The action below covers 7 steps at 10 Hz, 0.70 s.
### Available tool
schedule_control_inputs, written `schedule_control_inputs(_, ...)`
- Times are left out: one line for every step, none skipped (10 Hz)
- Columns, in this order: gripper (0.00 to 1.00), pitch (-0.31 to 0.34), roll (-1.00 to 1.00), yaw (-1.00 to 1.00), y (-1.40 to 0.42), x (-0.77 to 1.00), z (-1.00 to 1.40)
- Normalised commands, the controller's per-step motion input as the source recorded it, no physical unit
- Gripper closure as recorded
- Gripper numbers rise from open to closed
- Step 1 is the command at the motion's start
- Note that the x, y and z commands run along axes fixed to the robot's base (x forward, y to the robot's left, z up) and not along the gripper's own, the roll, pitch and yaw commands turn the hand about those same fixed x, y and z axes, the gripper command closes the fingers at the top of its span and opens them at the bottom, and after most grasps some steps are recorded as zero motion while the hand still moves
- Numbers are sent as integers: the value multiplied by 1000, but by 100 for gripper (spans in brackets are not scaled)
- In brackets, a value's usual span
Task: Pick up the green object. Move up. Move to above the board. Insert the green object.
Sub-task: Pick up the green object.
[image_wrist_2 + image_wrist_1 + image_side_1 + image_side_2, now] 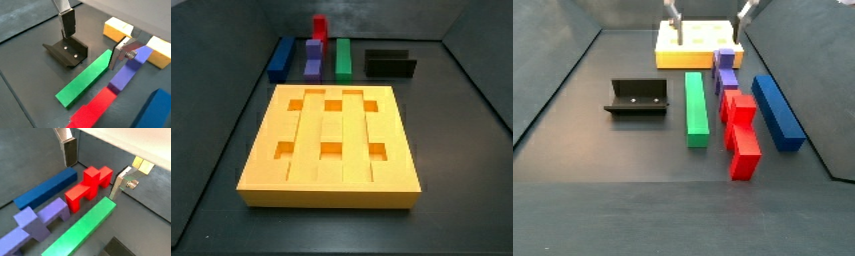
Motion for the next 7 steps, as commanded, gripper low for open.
schedule_control_inputs(0,-50,-61,-151,357,311,-583)
schedule_control_inputs(0,-160,-54,-103,277,240,-749)
schedule_control_inputs(0,-107,-63,0,0,597,-557)
schedule_control_inputs(0,-84,-43,51,-246,706,-403)
schedule_control_inputs(0,-110,-43,46,-303,629,-394)
schedule_control_inputs(0,-154,-41,14,-323,417,-400)
schedule_control_inputs(0,-193,-41,0,-246,251,-454)
